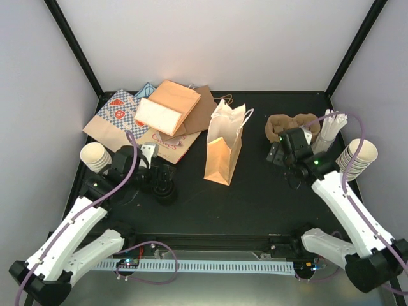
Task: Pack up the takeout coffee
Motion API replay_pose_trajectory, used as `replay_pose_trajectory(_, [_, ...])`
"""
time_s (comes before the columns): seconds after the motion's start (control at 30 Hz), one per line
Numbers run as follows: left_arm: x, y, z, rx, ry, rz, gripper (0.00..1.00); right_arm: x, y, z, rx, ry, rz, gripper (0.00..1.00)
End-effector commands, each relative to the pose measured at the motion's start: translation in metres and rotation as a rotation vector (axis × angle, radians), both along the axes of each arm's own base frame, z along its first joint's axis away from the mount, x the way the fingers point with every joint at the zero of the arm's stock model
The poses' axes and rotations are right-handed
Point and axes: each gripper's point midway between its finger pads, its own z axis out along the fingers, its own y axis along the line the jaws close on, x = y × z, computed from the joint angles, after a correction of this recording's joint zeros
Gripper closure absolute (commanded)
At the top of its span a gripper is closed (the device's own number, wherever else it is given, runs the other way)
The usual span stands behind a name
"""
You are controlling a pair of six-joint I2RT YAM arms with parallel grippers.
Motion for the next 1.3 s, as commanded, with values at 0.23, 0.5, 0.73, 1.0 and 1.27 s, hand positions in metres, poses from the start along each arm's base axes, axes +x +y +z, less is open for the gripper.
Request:
replay_pose_trajectory(0.23, [0.015,-0.018,0.006,-0.055,-0.147,-0.086,0.01,0.085,-0.017,0.012,0.214,-0.081,-0.324,0.25])
replay_pose_trajectory(0.5, [0.02,-0.015,0.006,-0.004,-0.18,-0.095,0.01,0.141,-0.027,-0.014,0.116,0.035,-0.35,0.31])
replay_pose_trajectory(0.73, [0.017,-0.004,0.001,0.122,-0.205,-0.136,0.01,0.185,0.006,-0.026,-0.055,0.078,0.108,0.27])
replay_pose_trajectory(1.0, [0.015,-0.013,0.007,0.089,-0.233,-0.179,0.01,0.204,0.009,-0.054,-0.194,0.164,0.265,0.35])
replay_pose_trajectory(1.27, [0.014,-0.012,0.01,0.071,-0.277,-0.173,0.01,0.214,0.003,-0.068,-0.266,0.221,0.29,0.47])
